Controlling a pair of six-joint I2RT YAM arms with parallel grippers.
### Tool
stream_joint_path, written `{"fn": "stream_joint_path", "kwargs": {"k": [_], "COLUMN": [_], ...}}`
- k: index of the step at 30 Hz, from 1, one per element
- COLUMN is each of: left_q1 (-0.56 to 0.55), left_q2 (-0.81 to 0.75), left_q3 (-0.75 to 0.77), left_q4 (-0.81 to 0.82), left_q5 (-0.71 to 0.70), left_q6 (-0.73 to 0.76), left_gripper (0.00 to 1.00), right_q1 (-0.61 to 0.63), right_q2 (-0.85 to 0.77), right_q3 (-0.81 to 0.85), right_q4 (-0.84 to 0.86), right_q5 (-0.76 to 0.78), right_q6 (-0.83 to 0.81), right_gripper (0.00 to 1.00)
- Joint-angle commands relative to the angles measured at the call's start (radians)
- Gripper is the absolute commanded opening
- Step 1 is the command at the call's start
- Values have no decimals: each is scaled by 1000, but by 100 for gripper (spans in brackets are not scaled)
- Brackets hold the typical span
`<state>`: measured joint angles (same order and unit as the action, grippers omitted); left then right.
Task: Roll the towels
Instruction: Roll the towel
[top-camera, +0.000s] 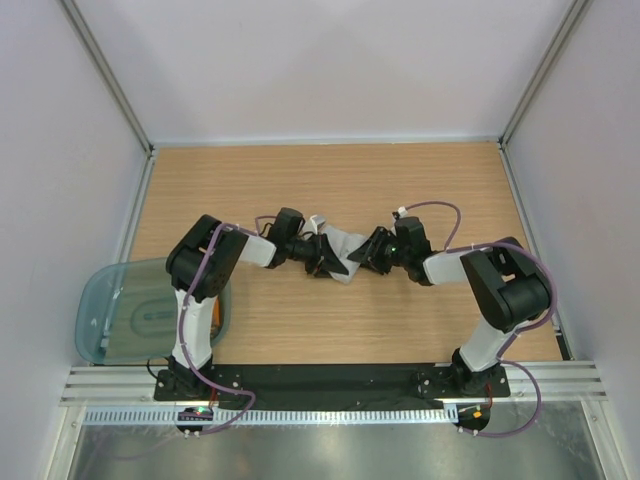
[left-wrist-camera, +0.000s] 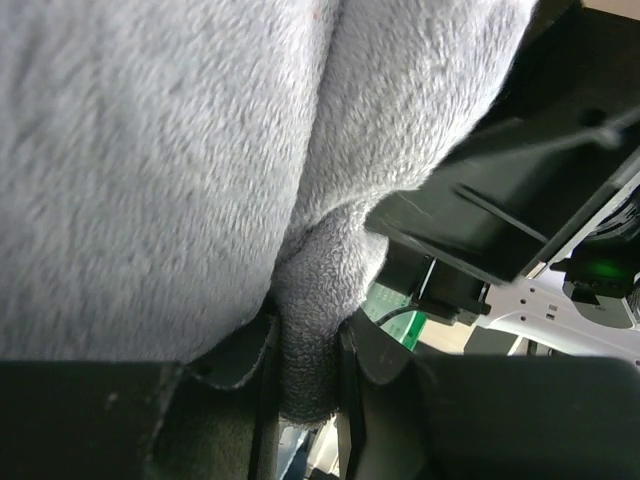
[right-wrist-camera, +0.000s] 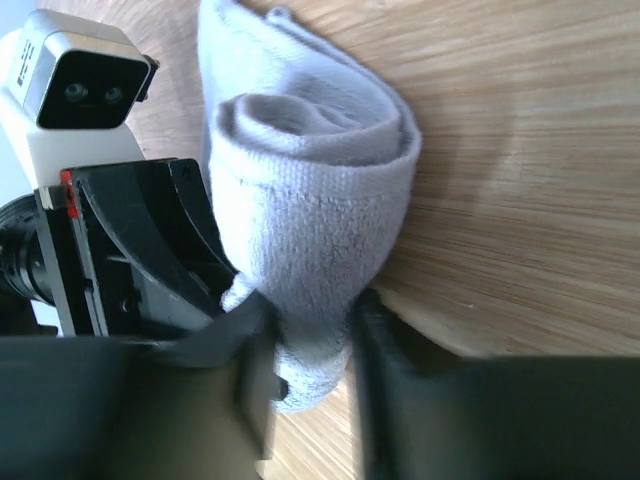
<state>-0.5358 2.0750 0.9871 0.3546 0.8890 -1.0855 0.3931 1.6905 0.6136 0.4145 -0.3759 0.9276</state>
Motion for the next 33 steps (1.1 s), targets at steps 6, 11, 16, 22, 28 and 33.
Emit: {"fn": "stream_joint_path", "kwargs": {"k": [6,11,16,22,28,33], "left_q1": [0,0,-1,-61,-231,-364], "left_q2": [-16,-116,-220,-308,-438,-481], "left_q3": [-4,10,21,103,108,117], "left_q4": [-3,-230,-466,-716,-755,-740], "left_q5": [34,-94,-277,-554,-852,-1068], "left_q6": [16,168,320,478,556,601], "left_gripper": [19,36,45,52,53,58], "right_q1": [15,30,55,93,122,136], "right_q2": [-2,-51,-72,-66,-40,-26], "right_q3": [40,98,159,227,291,324], "right_q4": [-110,-273,-468,-594,-684,-714], "right_q5": [52,83,118,135,144,138], "right_q6": [-21,-61,-102,-118,-118,-107], "right_gripper": [13,7,4,3,2,1]}}
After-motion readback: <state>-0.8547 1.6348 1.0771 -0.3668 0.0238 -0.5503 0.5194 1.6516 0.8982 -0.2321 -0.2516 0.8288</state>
